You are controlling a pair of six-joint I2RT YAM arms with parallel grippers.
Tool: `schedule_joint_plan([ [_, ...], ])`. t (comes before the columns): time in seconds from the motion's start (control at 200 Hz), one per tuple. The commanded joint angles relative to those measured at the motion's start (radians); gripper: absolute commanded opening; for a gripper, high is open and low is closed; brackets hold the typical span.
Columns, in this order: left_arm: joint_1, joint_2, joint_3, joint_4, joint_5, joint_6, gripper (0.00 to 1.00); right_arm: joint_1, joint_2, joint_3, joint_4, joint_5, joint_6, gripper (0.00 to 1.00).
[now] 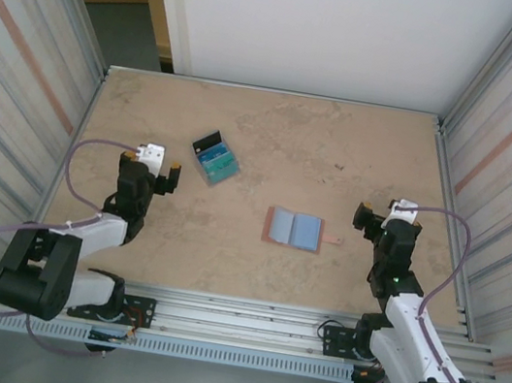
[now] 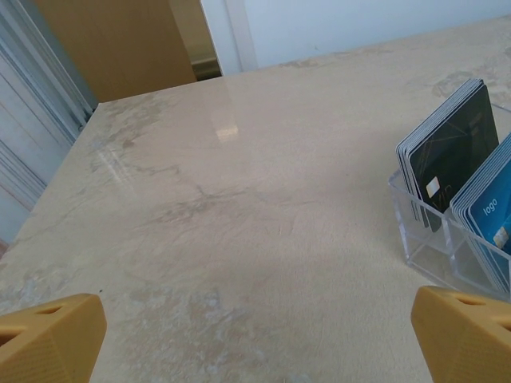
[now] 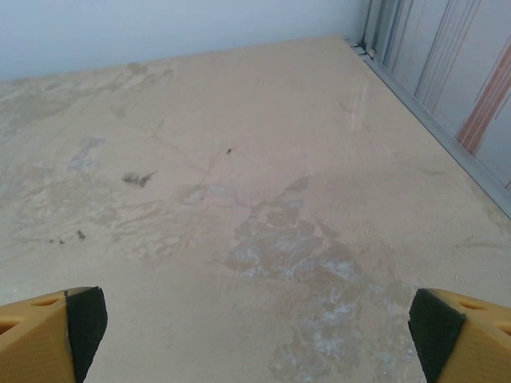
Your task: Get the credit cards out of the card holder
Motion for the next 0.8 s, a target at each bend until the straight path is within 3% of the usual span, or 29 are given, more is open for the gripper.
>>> schedule_joint_plan([
  [0.0, 0.017, 0.034, 0.010, 0.075, 0.039, 0.012, 0.99, -0.020, 0.017, 0.004, 0.069, -0.034, -0.030, 0.99],
  [0.326, 0.065, 0.211, -0.039, 0.298, 0.111, -0.018, 0.99, -0.048, 0.065, 0.001, 0.112, -0.080, -0.030, 0.99],
  [0.456, 0.092, 0.249, 0.015, 0.227, 0.194, -0.018, 0.99, -0.053, 0.092, -0.004, 0.143, -0.089, -0.030, 0.99],
  [0.626, 0.224, 0.251, 0.069, 0.121, 0.529, -0.055, 0.99, -0.071, 0.157, -0.020, 0.239, -0.134, -0.030, 0.99],
  [0.797, 0.217, 0.254, 0.075, 0.115, 0.488, -0.058, 0.99, -0.078, 0.281, -0.036, 0.396, -0.159, -0.048, 0.99],
])
